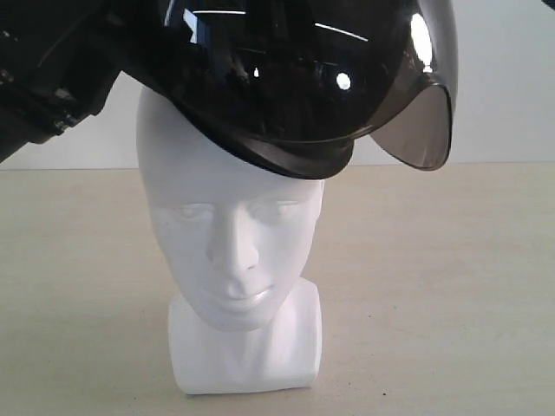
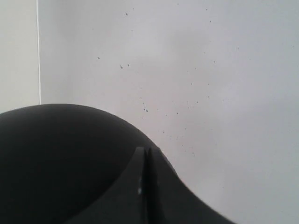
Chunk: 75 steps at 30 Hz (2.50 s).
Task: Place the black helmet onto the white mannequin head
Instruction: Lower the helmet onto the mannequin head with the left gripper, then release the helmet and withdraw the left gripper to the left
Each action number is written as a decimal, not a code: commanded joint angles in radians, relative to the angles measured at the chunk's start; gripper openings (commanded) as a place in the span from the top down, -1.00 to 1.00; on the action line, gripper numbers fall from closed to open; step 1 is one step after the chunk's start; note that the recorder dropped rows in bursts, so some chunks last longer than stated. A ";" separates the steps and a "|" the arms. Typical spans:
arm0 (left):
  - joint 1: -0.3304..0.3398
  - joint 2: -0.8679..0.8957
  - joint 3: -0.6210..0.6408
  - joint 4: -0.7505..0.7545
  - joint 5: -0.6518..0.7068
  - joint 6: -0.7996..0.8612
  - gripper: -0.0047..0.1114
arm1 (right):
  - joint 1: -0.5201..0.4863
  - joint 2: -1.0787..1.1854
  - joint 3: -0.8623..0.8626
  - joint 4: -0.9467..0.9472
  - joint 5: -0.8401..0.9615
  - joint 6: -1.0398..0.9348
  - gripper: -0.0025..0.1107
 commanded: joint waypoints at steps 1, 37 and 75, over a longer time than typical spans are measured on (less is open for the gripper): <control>0.028 -0.054 0.036 -0.096 0.017 0.097 0.84 | 0.001 0.026 -0.005 0.024 0.044 -0.014 0.96; 0.028 -0.131 0.211 -0.091 0.017 0.164 0.84 | 0.082 0.070 -0.005 0.050 0.081 -0.062 0.96; 0.088 -0.414 0.212 0.382 0.664 0.043 0.14 | 0.082 0.160 -0.005 0.054 0.250 -0.063 0.96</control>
